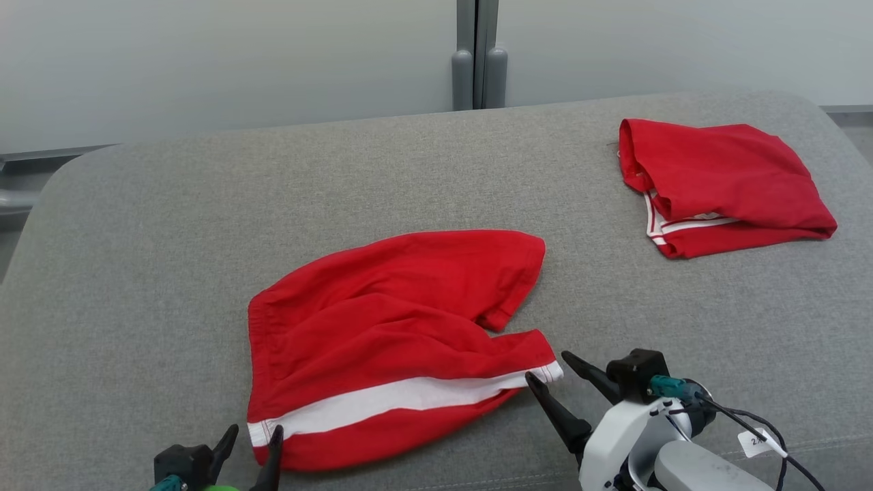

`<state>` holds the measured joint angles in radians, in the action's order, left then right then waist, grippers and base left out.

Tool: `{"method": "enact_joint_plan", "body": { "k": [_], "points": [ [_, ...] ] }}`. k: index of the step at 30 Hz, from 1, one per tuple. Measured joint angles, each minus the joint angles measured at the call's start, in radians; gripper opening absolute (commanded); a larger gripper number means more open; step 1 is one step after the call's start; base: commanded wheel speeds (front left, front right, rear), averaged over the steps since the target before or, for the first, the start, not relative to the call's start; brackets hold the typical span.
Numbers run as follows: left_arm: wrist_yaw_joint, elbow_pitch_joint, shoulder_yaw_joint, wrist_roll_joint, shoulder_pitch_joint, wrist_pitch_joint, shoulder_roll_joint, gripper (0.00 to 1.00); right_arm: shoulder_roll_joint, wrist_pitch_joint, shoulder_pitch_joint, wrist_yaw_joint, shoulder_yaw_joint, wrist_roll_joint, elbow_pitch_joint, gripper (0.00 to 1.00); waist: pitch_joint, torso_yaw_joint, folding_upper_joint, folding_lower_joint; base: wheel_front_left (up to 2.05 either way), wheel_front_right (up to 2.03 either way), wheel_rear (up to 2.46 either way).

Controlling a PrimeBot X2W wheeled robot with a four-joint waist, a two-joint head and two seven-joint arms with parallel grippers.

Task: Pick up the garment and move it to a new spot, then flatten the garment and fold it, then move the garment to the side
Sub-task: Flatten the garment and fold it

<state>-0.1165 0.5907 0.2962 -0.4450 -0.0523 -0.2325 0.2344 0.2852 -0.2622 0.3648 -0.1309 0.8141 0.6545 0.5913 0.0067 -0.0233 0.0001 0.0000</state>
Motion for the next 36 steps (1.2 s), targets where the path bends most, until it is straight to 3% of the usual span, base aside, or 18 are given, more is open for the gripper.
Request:
{"method": "enact_joint_plan", "body": {
  "k": [1,2,3,4,5,6,7,8,9,17,23,29,36],
  "points": [
    [0.001,-0.004,0.002,0.000,0.000,0.005,0.000,0.89,0.001,0.000,-0.004,0.000,0.000,-0.002,-0.002,0.99,0.000,0.002,0.0000,0.0000,0.00,0.00,0.00],
    [0.001,-0.009,0.003,0.000,0.001,0.007,0.000,0.89,0.002,0.000,-0.008,0.000,0.000,-0.003,-0.004,0.75,-0.001,0.003,0.0000,0.0000,0.00,0.00,0.00],
    [0.001,-0.013,0.006,-0.002,0.002,0.014,0.000,0.80,0.002,0.001,-0.010,0.000,0.000,-0.003,-0.005,0.55,-0.002,0.005,0.0000,0.0000,0.00,0.00,0.00],
    [0.001,-0.018,0.009,-0.004,0.005,0.021,-0.001,0.59,0.002,0.002,-0.011,0.000,0.000,-0.003,-0.006,0.43,-0.003,0.006,0.0000,0.0000,0.00,0.00,0.00],
    [0.001,-0.024,0.012,-0.005,0.008,0.027,-0.003,0.45,0.002,0.005,-0.012,0.000,0.000,-0.004,-0.008,0.35,-0.004,0.007,0.0000,0.0000,0.00,0.00,0.00],
    [0.001,-0.026,0.017,-0.008,0.010,0.031,-0.005,0.30,0.003,0.006,-0.012,0.000,0.000,-0.004,-0.010,0.09,-0.005,0.008,0.0000,0.0000,0.00,0.00,0.00],
    [0.001,-0.026,0.022,-0.009,0.011,0.040,-0.005,0.30,0.002,0.007,-0.012,0.000,0.001,-0.004,-0.012,0.09,-0.006,0.008,0.0000,0.0000,0.00,0.00,0.00],
    [0.001,-0.026,0.022,-0.009,0.011,0.040,-0.005,0.07,0.002,0.007,-0.012,0.000,0.001,-0.004,-0.012,0.00,-0.006,0.008,0.0000,0.0000,0.00,0.00,0.00],
    [0.001,-0.027,0.023,-0.015,0.011,0.039,-0.008,0.00,0.002,0.010,-0.012,0.000,0.001,-0.005,-0.013,0.00,-0.006,0.008,0.0000,0.0000,0.00,0.00,0.00],
    [-0.004,-0.020,0.033,-0.038,0.011,0.037,-0.004,0.00,0.005,0.015,-0.013,0.000,0.002,-0.006,-0.022,0.00,-0.008,0.002,0.0000,0.0000,0.00,0.00,0.00],
    [-0.005,-0.089,0.026,-0.036,0.005,0.005,0.011,0.00,0.018,0.013,-0.012,0.000,-0.018,0.012,-0.065,0.00,-0.007,0.004,0.0000,0.0000,0.00,0.00,0.00],
    [-0.005,-0.194,0.019,-0.011,-0.040,-0.002,0.061,0.00,0.055,0.009,0.018,0.000,-0.045,0.042,-0.122,0.00,-0.001,0.008,0.0000,0.0000,0.00,0.00,0.00],
    [-0.008,-0.315,0.010,-0.020,-0.150,0.066,0.141,0.00,0.087,0.018,0.121,0.000,-0.045,0.108,-0.151,0.00,0.029,0.004,0.0000,0.0000,0.00,0.00,0.00]
  ]
}}
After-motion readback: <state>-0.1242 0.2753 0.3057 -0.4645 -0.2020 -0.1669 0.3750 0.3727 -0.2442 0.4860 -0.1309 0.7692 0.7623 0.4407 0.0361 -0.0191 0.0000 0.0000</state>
